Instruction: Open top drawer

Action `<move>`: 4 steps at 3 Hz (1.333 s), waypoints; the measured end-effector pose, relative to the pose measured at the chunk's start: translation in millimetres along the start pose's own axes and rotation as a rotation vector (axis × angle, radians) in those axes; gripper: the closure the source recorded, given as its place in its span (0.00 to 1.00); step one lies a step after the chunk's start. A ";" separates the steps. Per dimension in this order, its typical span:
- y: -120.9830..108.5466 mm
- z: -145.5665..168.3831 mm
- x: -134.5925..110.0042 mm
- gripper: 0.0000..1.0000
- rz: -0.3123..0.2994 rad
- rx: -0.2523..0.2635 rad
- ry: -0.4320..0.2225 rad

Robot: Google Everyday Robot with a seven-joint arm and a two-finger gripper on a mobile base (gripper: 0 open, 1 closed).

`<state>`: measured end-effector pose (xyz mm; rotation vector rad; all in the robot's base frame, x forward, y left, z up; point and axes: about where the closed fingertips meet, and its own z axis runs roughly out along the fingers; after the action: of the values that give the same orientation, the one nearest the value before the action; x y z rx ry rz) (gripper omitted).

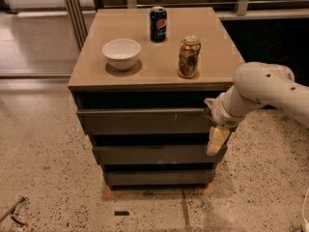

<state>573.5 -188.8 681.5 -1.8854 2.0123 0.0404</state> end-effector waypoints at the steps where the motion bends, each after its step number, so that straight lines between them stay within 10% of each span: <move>1: -12.6 16.6 8.3 0.00 -0.002 -0.002 -0.018; 4: -41.7 55.1 1.4 0.00 -0.037 -0.041 -0.069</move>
Offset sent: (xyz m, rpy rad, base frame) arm 0.0492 -0.0062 -0.0306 0.0492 -0.0148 0.0355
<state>627.7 -179.0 639.7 -1.9190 1.9447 0.1366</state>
